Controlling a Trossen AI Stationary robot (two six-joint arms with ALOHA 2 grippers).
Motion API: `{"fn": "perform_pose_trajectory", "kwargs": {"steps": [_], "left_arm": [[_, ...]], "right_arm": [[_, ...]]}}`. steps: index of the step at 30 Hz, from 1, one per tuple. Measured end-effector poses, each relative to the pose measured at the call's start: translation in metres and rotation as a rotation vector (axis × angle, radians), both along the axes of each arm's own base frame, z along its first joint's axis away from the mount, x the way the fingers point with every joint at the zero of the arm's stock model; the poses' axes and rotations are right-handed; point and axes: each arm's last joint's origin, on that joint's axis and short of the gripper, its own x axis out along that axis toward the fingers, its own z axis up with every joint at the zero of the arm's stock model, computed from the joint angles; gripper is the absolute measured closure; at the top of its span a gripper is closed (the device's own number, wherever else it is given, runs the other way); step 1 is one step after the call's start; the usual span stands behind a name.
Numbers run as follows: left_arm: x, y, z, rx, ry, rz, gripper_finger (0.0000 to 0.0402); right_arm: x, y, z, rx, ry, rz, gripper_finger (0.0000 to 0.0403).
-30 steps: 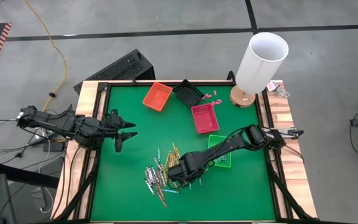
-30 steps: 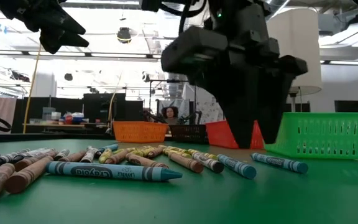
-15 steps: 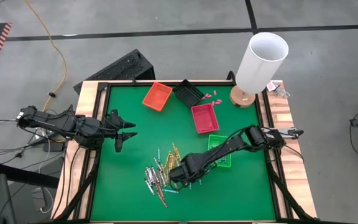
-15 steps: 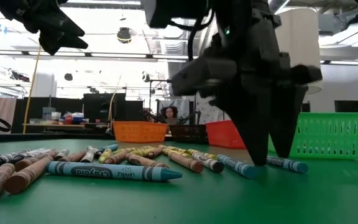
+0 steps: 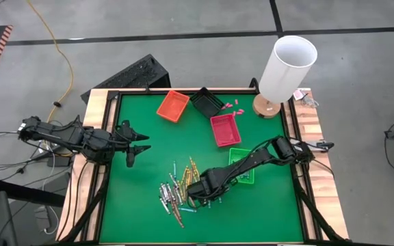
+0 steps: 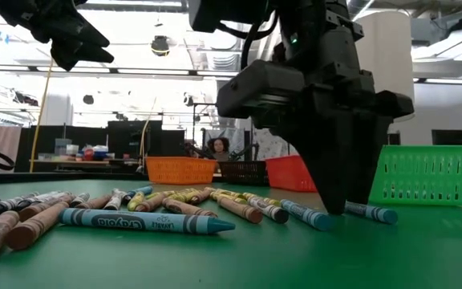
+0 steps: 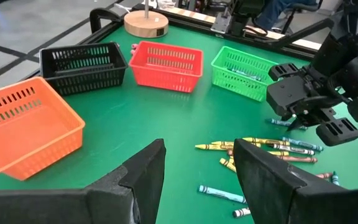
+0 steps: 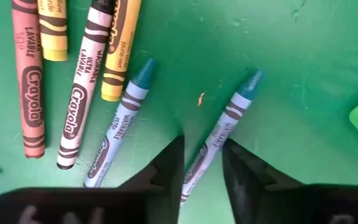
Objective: Sort crayons
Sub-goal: Put the light blue crayon into the green bin
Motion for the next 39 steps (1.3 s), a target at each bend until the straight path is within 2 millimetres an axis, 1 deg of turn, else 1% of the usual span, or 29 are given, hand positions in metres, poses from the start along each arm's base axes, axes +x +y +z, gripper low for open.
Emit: {"fn": "perform_pose_trajectory", "kwargs": {"steps": [8,10,16,22,27,31,36,39], "left_arm": [[0.0,0.0,0.0,-0.009,-0.003,0.003,0.0221],[0.0,0.0,0.0,-0.009,-0.003,0.003,0.0221],[0.0,0.0,0.0,-0.009,-0.003,0.003,0.0221],[0.0,0.0,0.0,-0.01,-0.003,0.004,0.0221],[0.0,0.0,0.0,-0.011,-0.002,0.004,0.0221],[0.0,0.0,0.0,-0.021,-0.003,0.007,0.0221],[0.0,0.0,0.0,-0.021,-0.003,0.007,0.0221],[0.0,0.0,0.0,-0.021,-0.003,0.007,0.0221]], "right_arm": [[0.0,0.0,-0.001,-0.001,0.0,0.021,0.0386],[0.0,0.0,-0.001,-0.001,0.001,0.023,0.0396],[0.002,0.001,0.004,0.001,-0.008,0.029,0.04],[-0.001,-0.001,0.016,-0.036,-0.031,0.029,0.04],[-0.008,-0.004,0.034,-0.045,-0.045,0.052,0.0401],[-0.012,-0.007,0.044,-0.051,-0.055,0.068,0.0401],[-0.02,-0.012,0.066,-0.091,-0.099,0.071,0.0401],[-0.027,-0.019,0.083,-0.128,-0.126,0.062,0.0401]]}}
